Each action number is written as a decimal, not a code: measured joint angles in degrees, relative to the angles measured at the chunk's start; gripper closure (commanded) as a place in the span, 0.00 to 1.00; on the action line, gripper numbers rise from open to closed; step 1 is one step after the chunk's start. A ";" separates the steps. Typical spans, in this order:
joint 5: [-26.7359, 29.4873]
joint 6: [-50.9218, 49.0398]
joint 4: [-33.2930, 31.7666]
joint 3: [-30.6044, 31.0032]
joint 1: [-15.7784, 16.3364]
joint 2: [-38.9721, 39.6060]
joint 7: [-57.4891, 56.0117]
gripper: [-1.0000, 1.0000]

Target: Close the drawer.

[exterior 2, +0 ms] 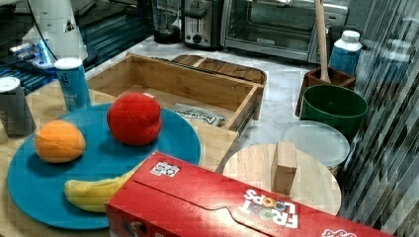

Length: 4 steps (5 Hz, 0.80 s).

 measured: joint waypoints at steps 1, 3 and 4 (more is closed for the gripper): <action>-1.01 0.50 0.00 -0.04 -0.09 0.38 0.00 1.00; 0.18 0.08 -0.34 0.22 -1.02 0.46 -0.05 0.00; 1.59 -0.06 -0.56 0.08 -1.09 0.48 -0.24 0.00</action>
